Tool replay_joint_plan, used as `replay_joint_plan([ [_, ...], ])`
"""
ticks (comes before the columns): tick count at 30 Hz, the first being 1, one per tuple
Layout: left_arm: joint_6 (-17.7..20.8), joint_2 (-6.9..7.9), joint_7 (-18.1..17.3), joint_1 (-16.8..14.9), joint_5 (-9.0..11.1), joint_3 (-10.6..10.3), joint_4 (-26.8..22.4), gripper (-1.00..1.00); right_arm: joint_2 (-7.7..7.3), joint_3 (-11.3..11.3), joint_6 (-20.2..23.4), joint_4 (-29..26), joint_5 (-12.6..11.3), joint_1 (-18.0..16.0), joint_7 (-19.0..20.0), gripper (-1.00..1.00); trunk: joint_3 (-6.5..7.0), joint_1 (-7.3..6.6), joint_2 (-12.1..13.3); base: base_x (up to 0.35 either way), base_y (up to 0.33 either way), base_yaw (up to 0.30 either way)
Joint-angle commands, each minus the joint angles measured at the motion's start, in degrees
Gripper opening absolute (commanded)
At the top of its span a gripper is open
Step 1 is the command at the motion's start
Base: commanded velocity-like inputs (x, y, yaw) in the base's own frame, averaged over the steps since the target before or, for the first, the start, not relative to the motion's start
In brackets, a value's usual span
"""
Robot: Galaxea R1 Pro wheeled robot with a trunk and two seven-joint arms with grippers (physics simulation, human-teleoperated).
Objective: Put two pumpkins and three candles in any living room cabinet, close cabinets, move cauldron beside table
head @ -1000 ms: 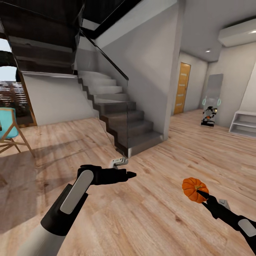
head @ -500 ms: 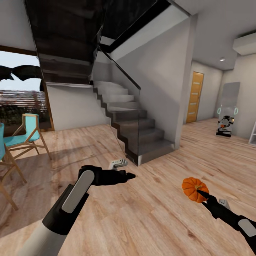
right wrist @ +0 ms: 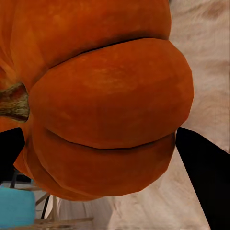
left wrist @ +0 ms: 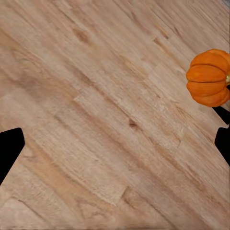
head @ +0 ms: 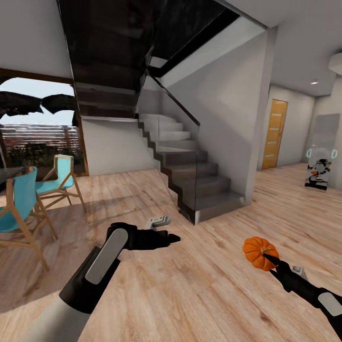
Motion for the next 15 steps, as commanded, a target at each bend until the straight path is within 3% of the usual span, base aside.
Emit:
replay_joint_plan([
  [1, 0.08, -0.03, 0.6, -0.05, 0.56, -0.04, -0.02, 1.0, -0.01, -0.28, 0.42, 0.0, -0.23, -0.03, 0.03, -1.0, 0.16, -0.27, 0.38, -0.317, 0.079, 0.261],
  [8, 0.08, -0.04, 0.6, -0.05, 0.55, -0.16, -0.1, 1.0, -0.01, -0.28, 0.43, 0.0, -0.23, -0.03, 0.03, -1.0, 1.7, -1.81, 3.19, -0.312, 0.054, 0.266],
  [15, 0.08, -0.04, 0.6, -0.05, 0.54, -0.2, -0.09, 1.0, -0.01, -0.28, 0.42, 0.0, -0.23, -0.03, 0.03, -1.0, 3.24, -3.35, 6.0, -0.093, 0.005, 0.268],
])
